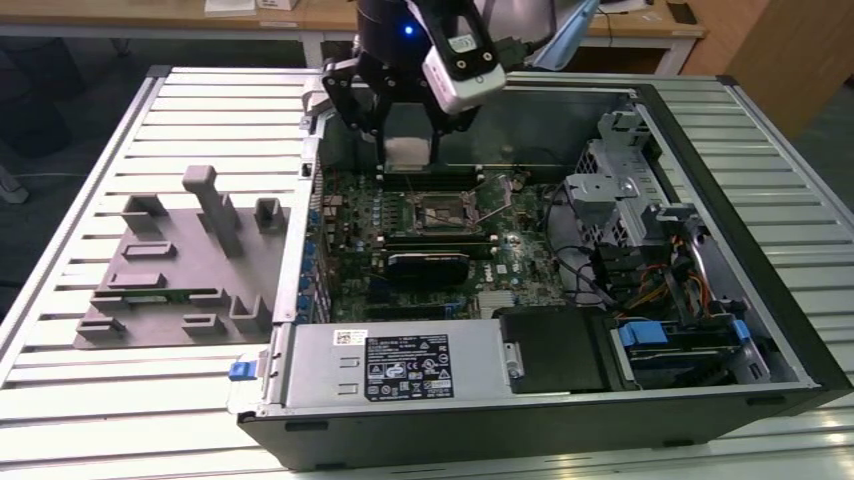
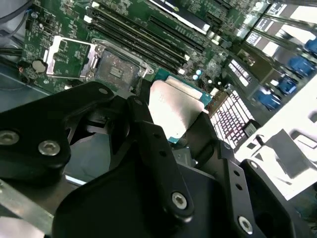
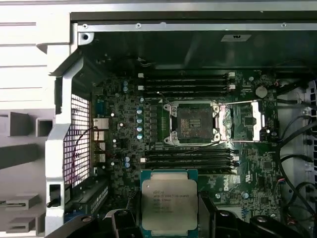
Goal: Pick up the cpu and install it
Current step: 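Pick up the cpu and move it towards the insertion slot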
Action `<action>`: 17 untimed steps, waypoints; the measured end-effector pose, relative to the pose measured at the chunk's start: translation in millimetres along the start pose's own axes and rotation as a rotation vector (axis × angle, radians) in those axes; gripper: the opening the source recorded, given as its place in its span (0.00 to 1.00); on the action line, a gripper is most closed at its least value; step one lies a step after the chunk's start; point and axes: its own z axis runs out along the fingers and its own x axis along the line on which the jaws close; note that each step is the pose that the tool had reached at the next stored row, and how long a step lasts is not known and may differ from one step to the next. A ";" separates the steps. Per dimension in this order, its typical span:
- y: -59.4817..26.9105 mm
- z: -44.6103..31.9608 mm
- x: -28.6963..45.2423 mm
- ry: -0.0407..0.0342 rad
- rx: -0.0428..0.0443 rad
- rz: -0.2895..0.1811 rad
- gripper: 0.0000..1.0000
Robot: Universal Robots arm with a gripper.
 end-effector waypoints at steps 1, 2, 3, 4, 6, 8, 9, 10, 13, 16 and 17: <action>0.0 1.6 -1.6 0.0001 0.0000 0.000 0.54; -0.1 3.2 -3.1 0.0001 0.0001 0.000 0.54; -0.1 4.7 -4.7 0.0002 0.0001 0.000 0.54; -0.1 6.3 -6.2 0.0001 0.0000 0.000 0.54; -0.2 9.8 -8.9 0.0001 -0.0001 0.000 0.54; -0.3 13.1 -11.6 0.0002 0.0000 0.000 0.54; -0.3 14.7 -12.8 0.0002 0.0001 0.000 0.54; -0.3 16.3 -14.0 0.0003 0.0001 0.000 0.54; -0.5 21.3 -17.2 0.0002 0.0000 0.000 0.54; -0.6 26.2 -20.5 0.0003 0.0000 0.000 0.54; -0.6 27.7 -21.6 0.0003 0.0000 0.000 0.54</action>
